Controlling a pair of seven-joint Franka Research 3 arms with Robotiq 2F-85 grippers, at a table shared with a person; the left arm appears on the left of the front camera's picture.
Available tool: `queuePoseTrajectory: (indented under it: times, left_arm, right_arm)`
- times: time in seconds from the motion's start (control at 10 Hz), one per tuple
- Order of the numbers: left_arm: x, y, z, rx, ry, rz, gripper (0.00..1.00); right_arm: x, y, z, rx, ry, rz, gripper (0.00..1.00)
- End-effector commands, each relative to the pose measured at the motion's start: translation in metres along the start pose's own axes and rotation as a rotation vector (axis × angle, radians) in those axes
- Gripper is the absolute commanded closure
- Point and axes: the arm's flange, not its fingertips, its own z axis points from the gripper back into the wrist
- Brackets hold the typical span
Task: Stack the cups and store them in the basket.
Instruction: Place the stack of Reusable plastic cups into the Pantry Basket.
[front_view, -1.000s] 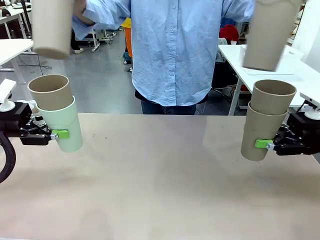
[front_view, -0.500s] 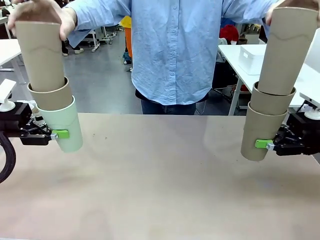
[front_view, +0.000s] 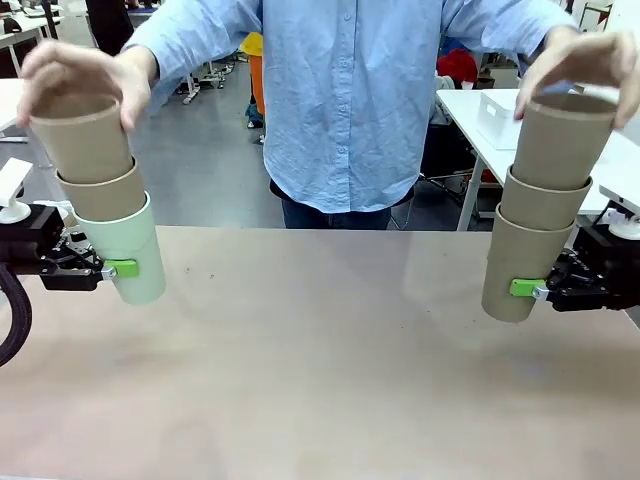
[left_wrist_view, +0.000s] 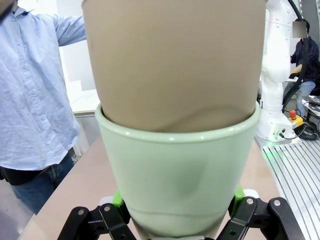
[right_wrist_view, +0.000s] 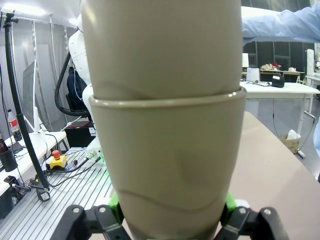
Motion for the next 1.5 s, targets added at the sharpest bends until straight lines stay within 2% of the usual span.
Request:
queuePoseTrajectory:
  times: [0.0,1.4]
  left_arm:
    - [0.0037,0.0013,-0.0015,0.009,-0.014,0.004,0.14]
    - [0.0037,0.0013,-0.0015,0.009,-0.014,0.004,0.14]
  right_arm:
    - [0.0034,0.0002,-0.0010,0.001,0.002,-0.004,0.17]
    - [0.0034,0.0002,-0.0010,0.001,0.002,-0.004,0.17]
